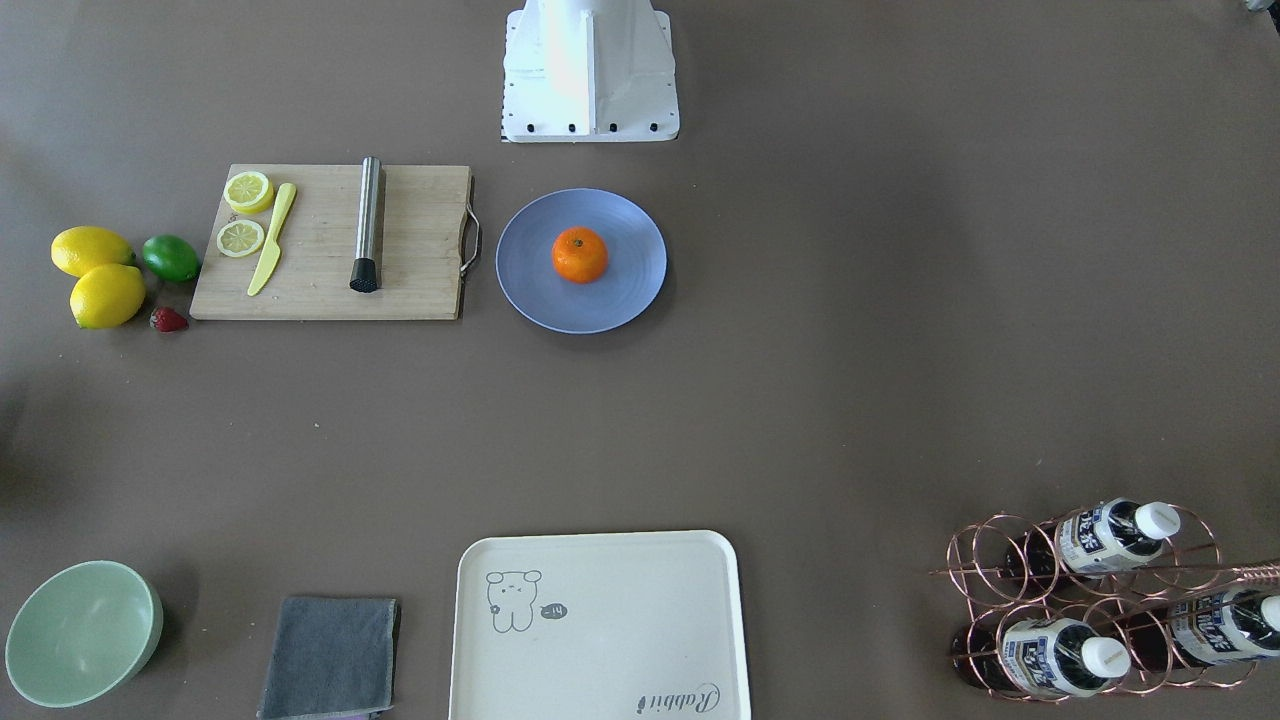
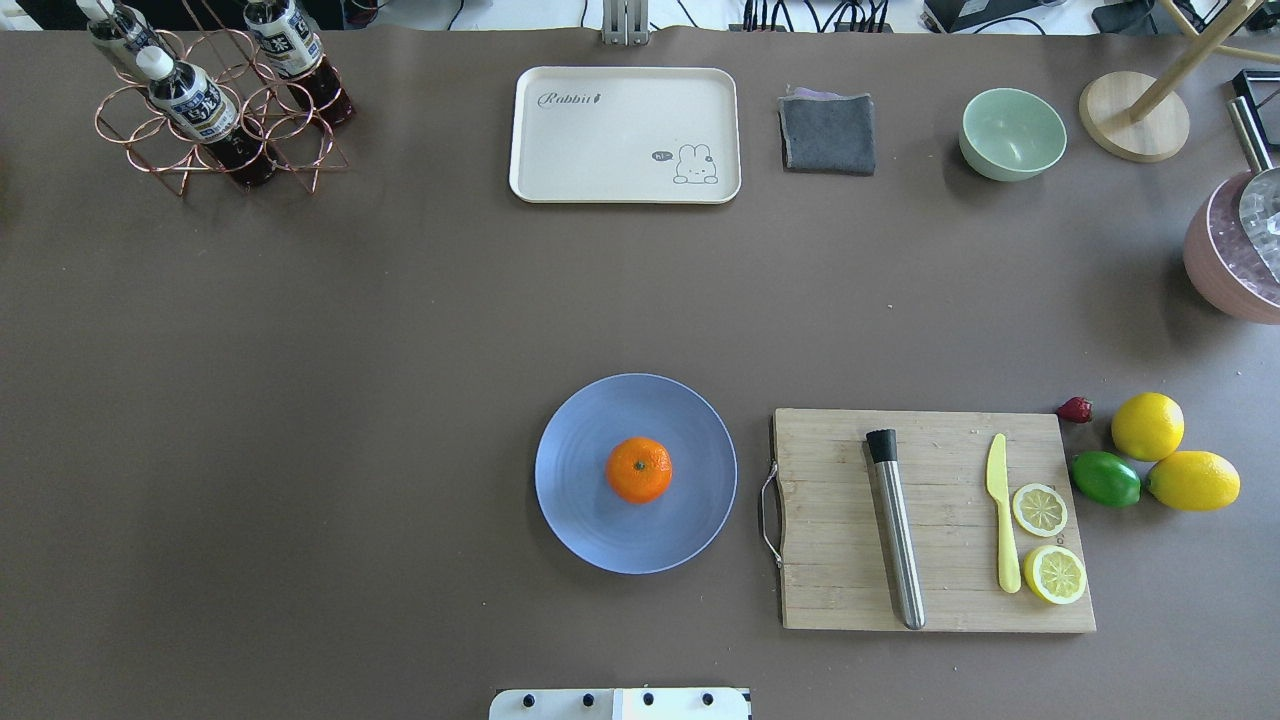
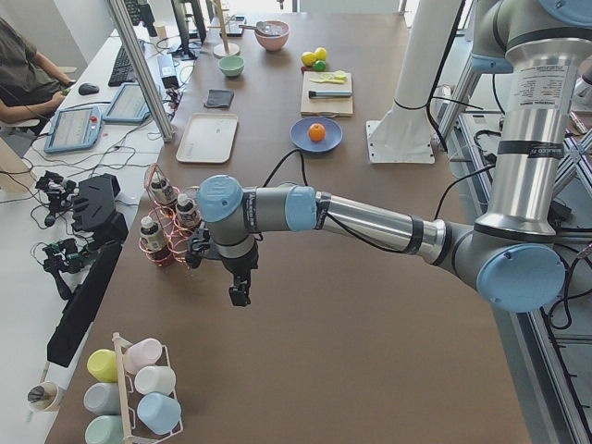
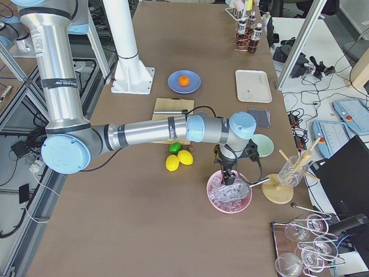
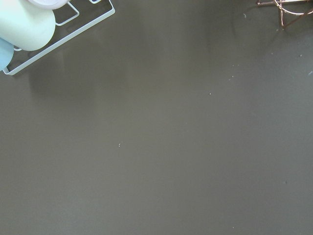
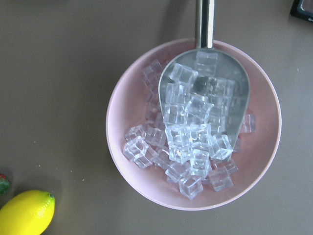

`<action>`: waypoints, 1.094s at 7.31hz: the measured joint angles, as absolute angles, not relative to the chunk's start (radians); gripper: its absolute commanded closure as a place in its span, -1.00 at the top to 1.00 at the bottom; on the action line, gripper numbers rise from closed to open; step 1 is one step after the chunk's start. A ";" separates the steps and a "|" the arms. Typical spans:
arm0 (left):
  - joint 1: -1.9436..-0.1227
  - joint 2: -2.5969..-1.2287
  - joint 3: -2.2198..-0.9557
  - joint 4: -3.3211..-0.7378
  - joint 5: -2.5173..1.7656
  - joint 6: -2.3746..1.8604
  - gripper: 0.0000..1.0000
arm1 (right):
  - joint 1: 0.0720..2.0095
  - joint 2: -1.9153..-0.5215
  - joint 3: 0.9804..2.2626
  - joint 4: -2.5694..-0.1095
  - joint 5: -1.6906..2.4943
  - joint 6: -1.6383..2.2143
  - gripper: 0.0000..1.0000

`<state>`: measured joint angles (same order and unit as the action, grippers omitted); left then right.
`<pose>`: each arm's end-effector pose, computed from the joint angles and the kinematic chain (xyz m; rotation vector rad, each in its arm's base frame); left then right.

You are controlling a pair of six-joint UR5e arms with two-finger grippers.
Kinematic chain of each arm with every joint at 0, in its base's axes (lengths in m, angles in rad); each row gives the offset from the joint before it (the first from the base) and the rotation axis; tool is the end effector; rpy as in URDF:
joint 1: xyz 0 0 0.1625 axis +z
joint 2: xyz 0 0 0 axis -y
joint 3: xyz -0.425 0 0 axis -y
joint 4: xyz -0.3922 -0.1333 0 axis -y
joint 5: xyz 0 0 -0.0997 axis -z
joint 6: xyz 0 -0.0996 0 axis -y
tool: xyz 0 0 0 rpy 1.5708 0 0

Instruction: Pick orange to plate

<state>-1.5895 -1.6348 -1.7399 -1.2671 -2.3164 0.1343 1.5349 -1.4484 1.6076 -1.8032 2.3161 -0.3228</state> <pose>-0.0751 -0.5017 0.5761 -0.0101 0.7485 0.0838 0.0466 -0.5352 0.6024 0.0376 -0.7505 -0.3145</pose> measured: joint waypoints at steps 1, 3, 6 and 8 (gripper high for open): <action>-1.590 -1.624 -1.743 -1.267 -2.317 0.138 0.95 | 1.547 -1.476 1.600 -1.798 2.315 -0.353 1.00; -1.589 -1.613 -1.752 -1.269 -2.317 0.136 0.95 | 1.561 -1.501 1.601 -1.795 2.315 -0.372 1.00; -1.588 -1.610 -1.743 -1.295 -2.315 0.133 0.95 | 1.564 -1.508 1.598 -1.795 2.306 -0.368 1.00; -1.587 -1.606 -1.740 -1.303 -2.317 0.132 0.95 | 1.563 -1.509 1.598 -1.795 2.306 -0.367 1.00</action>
<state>-1.5866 -1.6062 -1.7404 -1.3029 -2.3167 0.1321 1.5632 -1.5087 1.5979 -1.7947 2.3056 -0.3669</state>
